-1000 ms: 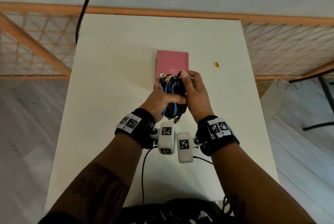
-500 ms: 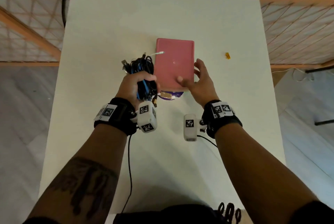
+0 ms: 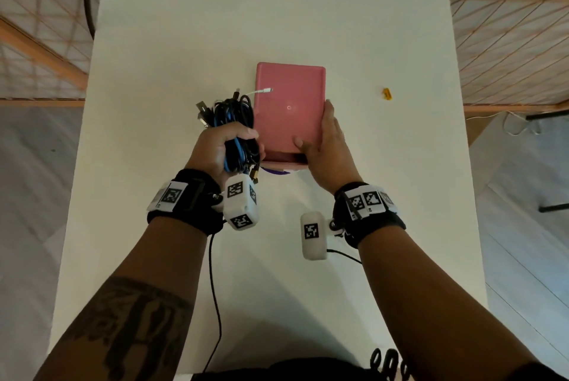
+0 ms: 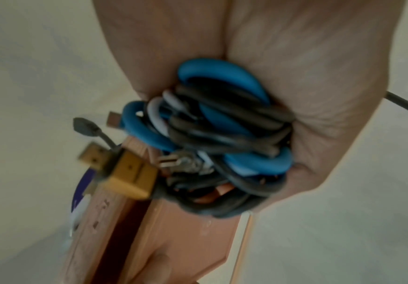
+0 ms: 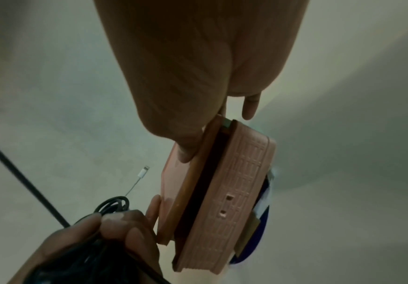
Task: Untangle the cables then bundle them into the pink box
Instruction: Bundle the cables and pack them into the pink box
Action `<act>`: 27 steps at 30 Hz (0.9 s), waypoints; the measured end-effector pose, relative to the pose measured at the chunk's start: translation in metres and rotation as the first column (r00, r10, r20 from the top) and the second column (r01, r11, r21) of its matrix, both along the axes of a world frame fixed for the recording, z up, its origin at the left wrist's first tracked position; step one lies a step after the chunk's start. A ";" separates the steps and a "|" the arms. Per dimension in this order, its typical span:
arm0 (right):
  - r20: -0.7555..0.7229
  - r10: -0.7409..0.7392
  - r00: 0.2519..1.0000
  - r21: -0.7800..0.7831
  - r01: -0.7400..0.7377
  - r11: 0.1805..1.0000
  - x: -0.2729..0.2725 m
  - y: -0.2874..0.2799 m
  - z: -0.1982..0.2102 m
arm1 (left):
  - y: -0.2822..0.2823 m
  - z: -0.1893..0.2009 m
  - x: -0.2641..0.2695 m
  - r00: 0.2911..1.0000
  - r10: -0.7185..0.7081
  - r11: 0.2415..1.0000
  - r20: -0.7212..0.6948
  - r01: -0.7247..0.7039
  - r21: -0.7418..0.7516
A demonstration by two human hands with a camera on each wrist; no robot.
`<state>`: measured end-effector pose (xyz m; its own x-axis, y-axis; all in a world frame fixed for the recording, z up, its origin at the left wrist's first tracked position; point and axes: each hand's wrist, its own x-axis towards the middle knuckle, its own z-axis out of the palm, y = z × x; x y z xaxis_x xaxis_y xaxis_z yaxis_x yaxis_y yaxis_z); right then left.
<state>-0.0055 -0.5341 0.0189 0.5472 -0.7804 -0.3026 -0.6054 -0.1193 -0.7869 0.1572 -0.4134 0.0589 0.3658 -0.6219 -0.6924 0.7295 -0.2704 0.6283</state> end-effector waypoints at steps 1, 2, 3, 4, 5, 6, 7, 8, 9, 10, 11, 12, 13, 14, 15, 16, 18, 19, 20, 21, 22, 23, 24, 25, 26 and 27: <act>0.017 -0.011 1.000 0.038 0.010 0.999 0.000 -0.001 0.000 | -0.001 -0.001 0.001 1.000 0.001 1.000 0.013 -0.001 0.005; 0.014 -0.025 1.000 0.054 0.024 0.998 -0.001 -0.001 0.000 | -0.003 -0.002 0.001 1.000 0.007 1.000 0.024 -0.008 0.006; 0.001 -0.033 0.999 0.052 0.033 0.998 -0.002 -0.001 0.000 | -0.003 -0.002 0.001 0.999 0.010 1.000 0.036 -0.010 -0.002; -0.012 -0.037 0.999 0.049 0.037 0.998 -0.002 0.000 0.000 | -0.003 -0.003 0.002 0.999 0.004 1.000 0.047 -0.003 -0.015; -0.014 -0.040 0.999 0.040 0.041 0.998 -0.002 0.002 0.000 | -0.003 -0.003 0.001 0.999 -0.002 1.000 0.050 0.004 -0.030; -0.012 -0.040 0.999 0.028 0.040 0.999 -0.001 0.003 -0.001 | -0.003 -0.002 0.002 0.999 -0.003 0.999 0.047 0.004 -0.040; -0.003 -0.030 1.000 0.015 0.030 0.999 0.000 0.004 -0.002 | -0.002 -0.001 0.002 0.999 0.001 0.999 0.043 0.001 -0.045; 0.006 -0.015 1.000 0.012 0.015 1.000 0.001 0.003 -0.002 | -0.003 -0.001 0.002 0.999 0.003 0.999 0.041 -0.001 -0.047; 0.013 -0.001 1.000 0.017 0.001 1.000 0.003 0.002 -0.003 | -0.003 0.000 0.002 0.999 0.001 0.999 0.042 0.001 -0.048; 0.014 0.006 1.000 0.027 -0.006 1.000 0.004 0.001 -0.003 | -0.002 0.001 0.002 0.999 -0.005 0.999 0.045 0.007 -0.047; 0.011 0.007 1.000 0.038 -0.008 0.999 0.004 -0.001 -0.004 | -0.003 0.001 0.002 0.999 -0.008 0.999 0.046 0.011 -0.047; 0.007 0.004 1.000 0.047 -0.004 0.999 0.003 -0.001 -0.004 | -0.002 0.001 0.002 0.999 -0.010 0.999 0.047 0.012 -0.044; 0.001 0.002 1.000 0.051 -0.002 0.999 0.003 0.000 -0.005 | -0.002 0.000 0.002 0.999 -0.010 0.999 0.048 0.011 -0.036; -0.003 0.003 1.000 0.051 -0.002 0.999 0.003 0.000 -0.006 | -0.002 -0.002 0.003 0.999 -0.007 1.000 0.049 0.008 -0.023; -0.004 0.005 1.000 0.050 -0.005 0.999 0.003 0.001 -0.007 | -0.001 -0.003 0.003 0.999 -0.001 1.000 0.049 0.001 -0.008; -0.002 0.007 1.000 0.049 -0.007 0.999 0.003 0.002 -0.007 | -0.001 -0.004 0.003 0.999 0.006 1.000 0.048 -0.006 0.005; -0.005 0.010 1.000 0.052 -0.009 0.999 0.004 0.002 -0.006 | 0.000 -0.003 0.003 0.999 0.003 1.000 0.049 -0.004 0.009; -0.004 0.011 1.000 0.048 -0.011 0.999 0.003 0.002 -0.006 | 0.000 -0.003 0.003 0.998 -0.006 1.000 0.055 0.006 0.001; -0.002 0.013 1.000 0.043 -0.013 0.999 0.003 0.002 -0.006 | 0.000 -0.002 0.003 0.998 -0.016 1.000 0.064 0.016 -0.005; 0.003 0.013 1.000 0.041 -0.014 0.999 0.003 0.001 -0.005 | 0.000 -0.001 0.003 0.997 -0.022 1.000 0.077 0.022 -0.006; 0.006 0.012 1.000 0.041 -0.012 0.999 0.003 0.001 -0.005 | 0.000 0.000 0.003 0.995 -0.027 1.000 0.100 0.027 0.003; 0.006 0.006 1.000 0.040 -0.006 0.999 0.003 0.001 -0.005 | 0.001 0.002 0.002 0.991 -0.033 0.999 0.131 0.032 0.013; 0.004 -0.001 1.000 0.042 0.000 0.999 0.003 0.001 -0.004 | 0.002 0.003 0.001 0.987 -0.037 0.999 0.156 0.035 0.018; 0.002 -0.010 1.000 0.046 0.010 0.999 0.002 0.001 -0.004 | 0.004 0.006 -0.002 0.986 -0.044 0.999 0.160 0.041 0.017; 0.003 -0.017 1.000 0.044 0.017 0.999 0.002 0.001 -0.003 | 0.008 0.008 -0.006 0.987 -0.059 0.998 0.150 0.056 0.025; 0.002 -0.022 1.000 0.039 0.022 0.999 0.001 0.000 -0.003 | 0.011 0.010 -0.012 0.985 -0.091 0.996 0.144 0.087 0.036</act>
